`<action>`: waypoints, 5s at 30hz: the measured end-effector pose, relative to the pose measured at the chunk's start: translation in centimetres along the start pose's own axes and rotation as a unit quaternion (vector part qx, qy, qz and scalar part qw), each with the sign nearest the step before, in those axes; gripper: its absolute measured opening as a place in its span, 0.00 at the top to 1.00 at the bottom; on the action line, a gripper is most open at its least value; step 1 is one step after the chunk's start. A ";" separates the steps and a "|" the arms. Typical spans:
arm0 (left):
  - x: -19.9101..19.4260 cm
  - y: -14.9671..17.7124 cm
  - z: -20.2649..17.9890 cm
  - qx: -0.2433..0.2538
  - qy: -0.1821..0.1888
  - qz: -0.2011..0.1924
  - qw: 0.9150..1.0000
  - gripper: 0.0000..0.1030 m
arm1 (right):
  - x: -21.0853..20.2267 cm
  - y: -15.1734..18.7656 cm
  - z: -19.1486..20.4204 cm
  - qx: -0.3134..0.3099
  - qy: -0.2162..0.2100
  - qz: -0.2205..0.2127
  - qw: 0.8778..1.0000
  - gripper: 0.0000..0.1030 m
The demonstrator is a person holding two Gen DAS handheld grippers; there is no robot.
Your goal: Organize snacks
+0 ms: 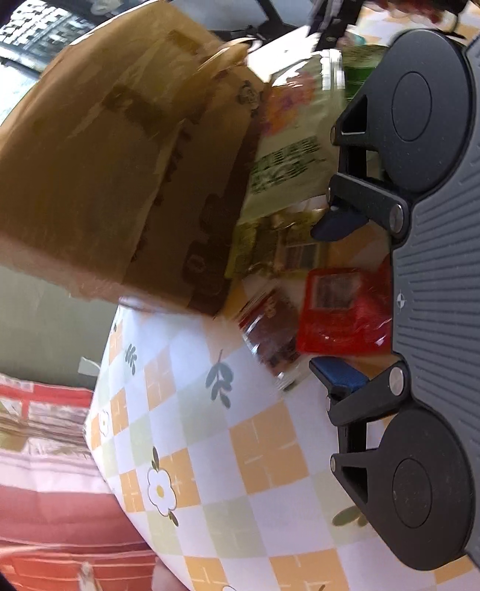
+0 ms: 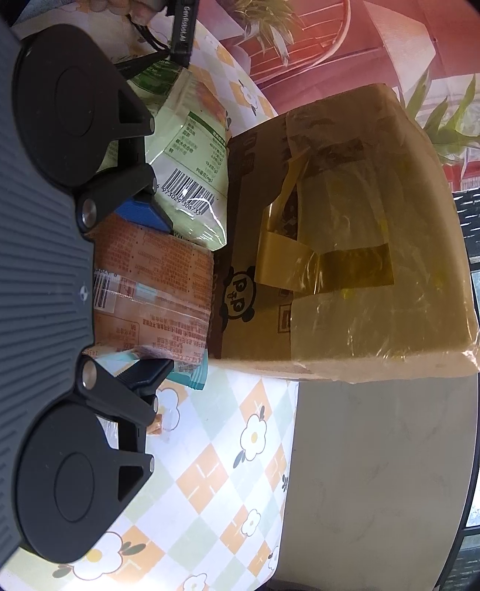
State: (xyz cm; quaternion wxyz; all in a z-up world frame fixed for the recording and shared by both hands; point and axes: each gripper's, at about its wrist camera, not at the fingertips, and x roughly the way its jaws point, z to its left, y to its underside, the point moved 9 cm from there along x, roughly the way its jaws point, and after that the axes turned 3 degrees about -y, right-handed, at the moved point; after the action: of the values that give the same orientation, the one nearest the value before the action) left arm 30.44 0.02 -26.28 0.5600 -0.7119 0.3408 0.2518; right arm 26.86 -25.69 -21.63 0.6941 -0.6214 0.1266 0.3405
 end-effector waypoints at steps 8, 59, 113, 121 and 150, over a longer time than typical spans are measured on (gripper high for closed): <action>-4.6 -3.1 2.6 -0.023 0.000 -0.020 1.000 0.34 | -1.7 -1.1 -0.7 -0.001 -0.002 -0.018 1.000 0.28; -2.4 2.6 -1.2 0.143 -0.035 0.006 0.989 0.80 | -3.3 -1.6 0.5 -0.011 -0.030 -0.033 0.999 0.28; -4.3 5.4 -0.8 0.163 0.029 -0.011 0.986 0.73 | -3.8 -1.3 1.4 -0.003 -0.062 -0.041 0.997 0.28; -3.7 4.4 -0.5 0.165 0.016 -0.017 0.986 0.97 | -4.1 -1.6 1.8 -0.005 -0.066 -0.048 0.997 0.28; -1.4 3.6 1.0 0.126 -0.003 0.001 0.992 0.41 | -4.5 -1.7 1.9 0.000 -0.081 -0.049 0.996 0.28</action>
State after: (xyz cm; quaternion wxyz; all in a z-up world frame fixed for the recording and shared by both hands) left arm 26.82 0.77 -27.71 0.6462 -0.6344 0.3690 0.2091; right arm 24.17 -25.29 -17.28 0.7180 -0.5970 0.0399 0.3555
